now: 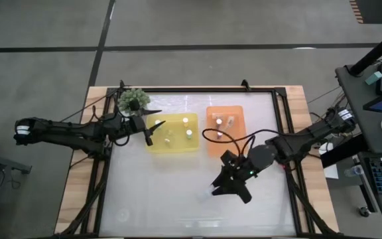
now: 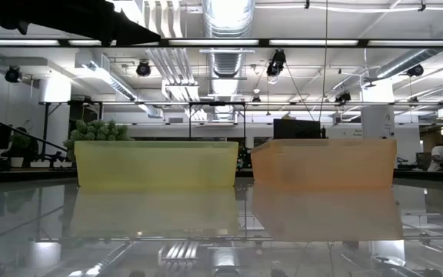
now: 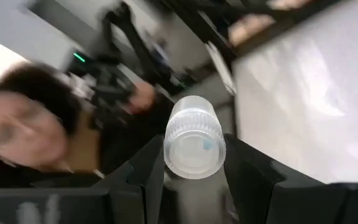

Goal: Pick and place medicine bottles into bin by pill shape (circle, oval)
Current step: Put the transparent pill bottle into the orange bin

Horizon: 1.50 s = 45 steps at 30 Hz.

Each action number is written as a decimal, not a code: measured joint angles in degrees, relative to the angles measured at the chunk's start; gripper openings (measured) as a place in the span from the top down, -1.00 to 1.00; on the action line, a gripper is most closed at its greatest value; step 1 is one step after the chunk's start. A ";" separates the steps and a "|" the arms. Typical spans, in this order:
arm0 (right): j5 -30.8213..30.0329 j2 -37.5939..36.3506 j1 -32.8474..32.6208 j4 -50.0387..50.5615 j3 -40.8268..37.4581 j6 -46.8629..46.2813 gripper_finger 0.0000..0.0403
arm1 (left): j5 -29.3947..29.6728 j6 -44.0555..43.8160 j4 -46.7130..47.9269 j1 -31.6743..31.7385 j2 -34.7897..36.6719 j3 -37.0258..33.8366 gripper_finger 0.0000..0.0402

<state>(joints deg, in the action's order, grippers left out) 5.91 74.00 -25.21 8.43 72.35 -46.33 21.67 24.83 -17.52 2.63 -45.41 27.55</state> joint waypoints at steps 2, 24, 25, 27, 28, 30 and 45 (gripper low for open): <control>0.04 0.00 -0.14 4.60 0.34 1.47 0.32 | 0.00 0.01 0.00 0.00 0.00 0.00 0.07; -9.81 3.18 -8.90 8.90 11.67 76.49 0.37 | 0.02 0.09 0.03 0.00 -0.02 0.00 0.07; -9.30 3.08 -8.90 9.16 13.00 76.46 0.37 | 0.00 0.09 0.04 0.00 -0.02 0.00 0.07; -8.68 2.85 -8.92 9.28 15.34 74.92 0.37 | 0.02 0.09 0.03 0.00 -0.02 0.00 0.07; -8.48 2.66 -8.92 9.24 16.25 74.67 0.37 | 0.02 0.07 0.03 0.00 -0.02 0.00 0.07; -8.48 2.54 -8.90 9.29 17.77 76.39 0.37 | 0.01 0.08 0.03 0.00 -0.02 0.00 0.07; 8.16 4.50 -10.71 15.50 18.32 109.51 0.37 | 0.02 0.08 0.05 0.00 -0.02 0.00 0.07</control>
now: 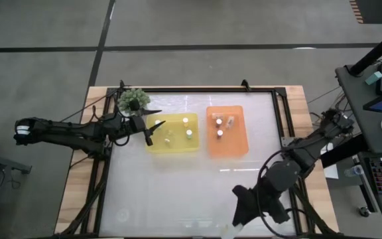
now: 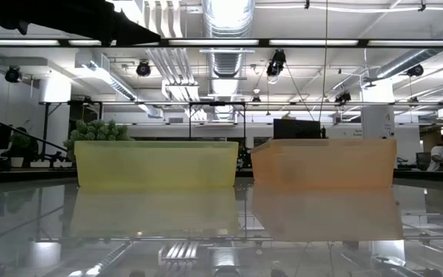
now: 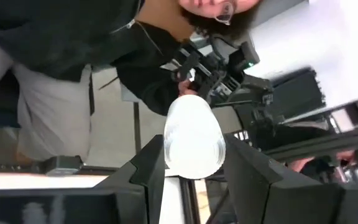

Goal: Pick and place medicine bottles into bin by pill shape (circle, oval)
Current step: Put the transparent pill bottle into the orange bin

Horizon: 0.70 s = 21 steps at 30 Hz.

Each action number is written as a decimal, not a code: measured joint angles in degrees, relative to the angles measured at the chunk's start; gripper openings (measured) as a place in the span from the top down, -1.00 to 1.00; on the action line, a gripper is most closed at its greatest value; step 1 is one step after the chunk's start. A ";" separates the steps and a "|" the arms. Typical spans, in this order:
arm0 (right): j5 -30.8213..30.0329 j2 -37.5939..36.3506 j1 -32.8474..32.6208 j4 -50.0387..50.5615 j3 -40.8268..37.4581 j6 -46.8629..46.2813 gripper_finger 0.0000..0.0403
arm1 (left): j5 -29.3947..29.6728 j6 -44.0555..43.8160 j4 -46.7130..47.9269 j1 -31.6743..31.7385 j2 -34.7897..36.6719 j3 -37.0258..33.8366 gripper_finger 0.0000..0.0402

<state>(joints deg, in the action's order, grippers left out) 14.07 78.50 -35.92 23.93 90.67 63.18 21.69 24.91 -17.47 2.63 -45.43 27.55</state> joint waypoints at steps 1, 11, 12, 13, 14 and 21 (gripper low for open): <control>0.01 0.35 0.02 -0.30 -0.01 0.90 0.37 | 0.00 0.09 0.00 -0.01 0.00 0.00 0.07; -27.76 0.68 0.68 -8.86 -0.04 -21.84 0.36 | 0.00 0.96 0.02 0.00 0.00 0.00 0.07; -38.01 0.69 1.24 -9.62 -0.04 -27.76 0.36 | 0.00 0.96 0.01 0.00 0.00 0.00 0.07; -47.29 0.62 2.22 -8.54 -0.02 -33.11 0.35 | 0.00 0.98 0.00 0.00 0.00 0.00 0.07; -54.74 0.40 3.54 -5.21 0.00 -38.40 0.35 | 0.00 0.98 0.00 0.00 0.00 0.00 0.07; -48.84 -0.41 19.18 29.77 -0.07 -81.43 0.34 | 0.00 1.00 -0.07 0.00 0.00 0.00 0.07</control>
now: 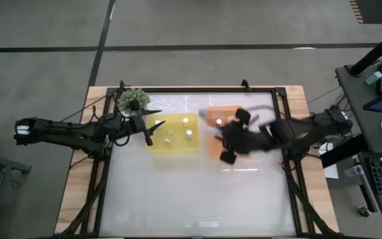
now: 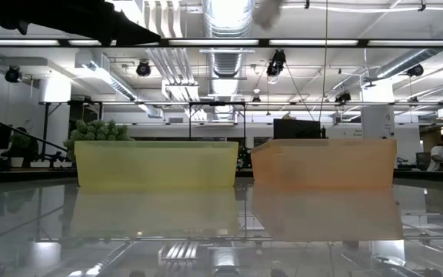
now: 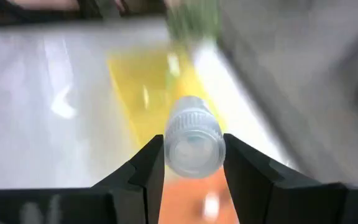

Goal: Pick and place medicine bottles into bin by pill shape (circle, oval)
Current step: Put the transparent pill bottle into the orange bin

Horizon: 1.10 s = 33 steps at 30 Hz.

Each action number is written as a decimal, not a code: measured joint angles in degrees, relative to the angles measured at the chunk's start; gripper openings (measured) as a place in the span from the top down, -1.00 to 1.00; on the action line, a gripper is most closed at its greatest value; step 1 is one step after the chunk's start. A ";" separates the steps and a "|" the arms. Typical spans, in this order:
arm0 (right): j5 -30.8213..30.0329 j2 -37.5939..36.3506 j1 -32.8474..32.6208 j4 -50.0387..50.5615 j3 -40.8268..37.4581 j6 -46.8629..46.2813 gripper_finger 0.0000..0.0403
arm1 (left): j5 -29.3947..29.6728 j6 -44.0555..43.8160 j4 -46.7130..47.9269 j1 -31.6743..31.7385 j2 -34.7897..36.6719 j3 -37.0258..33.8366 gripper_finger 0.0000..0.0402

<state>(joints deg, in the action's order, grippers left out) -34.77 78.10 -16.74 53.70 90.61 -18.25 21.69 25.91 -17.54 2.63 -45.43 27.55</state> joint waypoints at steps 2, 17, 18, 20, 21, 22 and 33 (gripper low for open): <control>7.29 0.49 5.42 6.46 0.00 -6.71 0.34 | 0.00 0.00 0.02 -0.02 0.00 0.00 0.07; 44.28 8.18 21.66 19.90 -0.02 -6.39 0.36 | 0.02 0.35 0.02 -0.02 0.00 0.00 0.07; 44.22 8.63 21.85 19.91 -0.02 -6.10 0.36 | 0.02 0.35 0.02 -0.02 0.00 0.00 0.07; 43.73 9.38 22.27 19.83 -0.23 -4.74 0.36 | 0.00 0.35 0.04 -0.02 0.00 0.00 0.07; 43.29 9.78 22.45 19.83 -0.50 -4.21 0.36 | 0.01 0.34 0.04 -0.02 0.00 0.00 0.07; 42.98 10.22 22.68 19.90 -0.89 -3.51 0.36 | 0.00 0.34 0.04 -0.02 0.00 0.00 0.07; 42.12 12.85 29.69 13.84 -11.74 5.96 0.37 | 0.02 0.31 0.07 -0.02 0.00 0.00 0.07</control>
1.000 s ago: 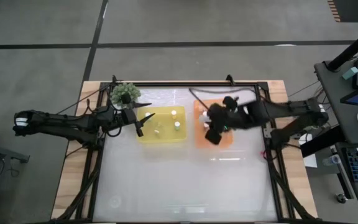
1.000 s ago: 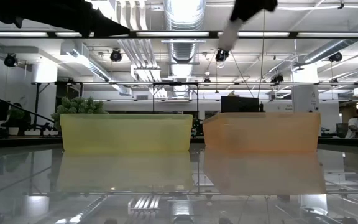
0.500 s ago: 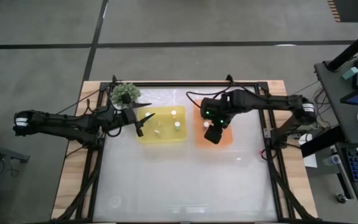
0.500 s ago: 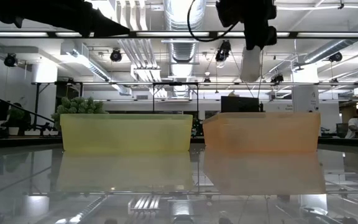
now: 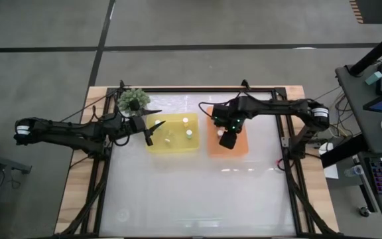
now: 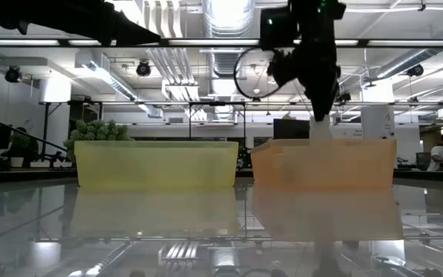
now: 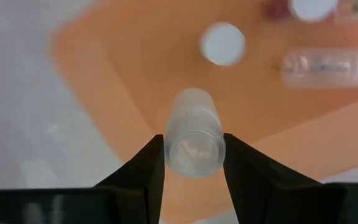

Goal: Pick and place medicine bottles into bin by pill shape (circle, oval)
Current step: Put the transparent pill bottle into the orange bin, then return to Home Position

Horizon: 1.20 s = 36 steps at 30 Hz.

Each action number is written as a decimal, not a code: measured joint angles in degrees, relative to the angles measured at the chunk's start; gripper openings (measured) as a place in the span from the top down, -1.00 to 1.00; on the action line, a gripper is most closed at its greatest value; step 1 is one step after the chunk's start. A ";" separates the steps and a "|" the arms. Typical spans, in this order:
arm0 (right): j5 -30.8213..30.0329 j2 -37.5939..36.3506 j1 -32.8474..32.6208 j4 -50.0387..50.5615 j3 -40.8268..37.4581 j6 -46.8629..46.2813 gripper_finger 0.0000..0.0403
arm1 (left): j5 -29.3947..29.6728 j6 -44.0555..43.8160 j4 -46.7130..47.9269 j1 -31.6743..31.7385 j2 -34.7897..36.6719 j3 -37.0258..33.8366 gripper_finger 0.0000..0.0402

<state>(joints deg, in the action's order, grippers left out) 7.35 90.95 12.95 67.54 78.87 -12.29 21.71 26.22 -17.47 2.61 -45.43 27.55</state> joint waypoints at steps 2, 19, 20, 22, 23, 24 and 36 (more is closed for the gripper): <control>-0.05 -0.34 1.59 -2.01 -2.78 0.79 0.37 | 0.00 0.00 0.00 0.00 0.00 0.00 0.07; 0.07 -1.43 5.23 -12.15 -13.63 1.79 0.05 | 0.00 -0.02 0.00 0.00 0.00 0.00 0.07; 0.06 -1.43 5.29 -12.13 -13.57 1.79 0.01 | 0.00 -0.02 0.00 0.00 0.00 0.00 0.07; 0.00 -1.43 5.34 -11.51 -12.87 1.81 -0.06 | 0.00 -0.02 0.00 0.00 0.00 0.00 0.07; -0.06 -1.43 5.38 -10.74 -12.15 1.81 -0.08 | 0.00 -0.02 0.00 0.00 0.00 0.00 0.07; -0.34 -1.53 5.38 -9.83 -11.34 1.81 -0.11 | 0.00 -0.02 0.00 0.00 0.00 0.00 0.07; -15.20 -20.49 -3.45 -15.80 -12.98 3.14 -0.11 | -10.15 -6.96 -2.00 -3.08 0.31 0.00 0.07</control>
<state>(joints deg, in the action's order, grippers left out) -7.85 70.46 9.50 51.74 65.88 -9.16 11.57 19.26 -19.47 -0.47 -45.12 27.55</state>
